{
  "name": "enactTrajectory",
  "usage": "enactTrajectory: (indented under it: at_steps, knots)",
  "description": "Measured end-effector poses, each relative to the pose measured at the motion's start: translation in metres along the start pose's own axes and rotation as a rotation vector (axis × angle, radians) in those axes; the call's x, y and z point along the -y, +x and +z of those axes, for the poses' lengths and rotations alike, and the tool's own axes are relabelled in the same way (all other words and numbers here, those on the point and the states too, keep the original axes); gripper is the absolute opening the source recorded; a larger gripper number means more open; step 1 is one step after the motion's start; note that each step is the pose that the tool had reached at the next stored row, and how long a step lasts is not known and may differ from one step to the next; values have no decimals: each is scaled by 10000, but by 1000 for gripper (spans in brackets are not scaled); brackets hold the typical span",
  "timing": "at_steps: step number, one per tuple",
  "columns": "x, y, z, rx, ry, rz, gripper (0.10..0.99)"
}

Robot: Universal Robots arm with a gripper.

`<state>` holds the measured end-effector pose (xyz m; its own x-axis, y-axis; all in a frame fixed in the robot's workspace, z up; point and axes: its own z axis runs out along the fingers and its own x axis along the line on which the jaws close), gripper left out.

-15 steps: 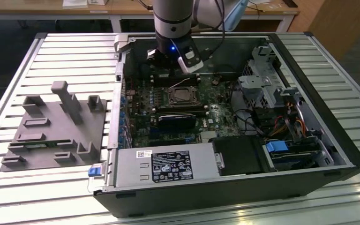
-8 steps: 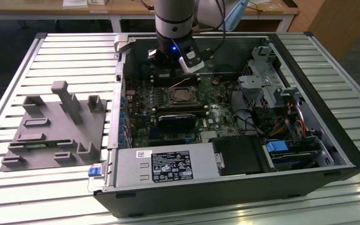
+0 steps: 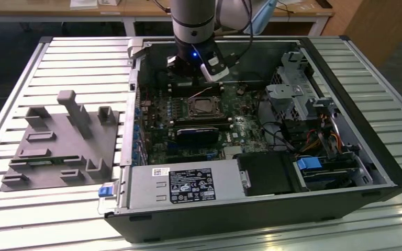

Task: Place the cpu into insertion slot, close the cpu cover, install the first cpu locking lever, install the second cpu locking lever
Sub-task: 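Install the first cpu locking lever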

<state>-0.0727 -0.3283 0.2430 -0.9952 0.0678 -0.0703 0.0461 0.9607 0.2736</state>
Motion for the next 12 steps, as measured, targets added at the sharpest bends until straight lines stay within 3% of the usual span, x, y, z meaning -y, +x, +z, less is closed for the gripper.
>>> enactTrajectory:
  at_steps: [4,12]
  knots:
    - [6,1,16,224,-7,13,106]
    - [17,4,51,583,-21,147,106]
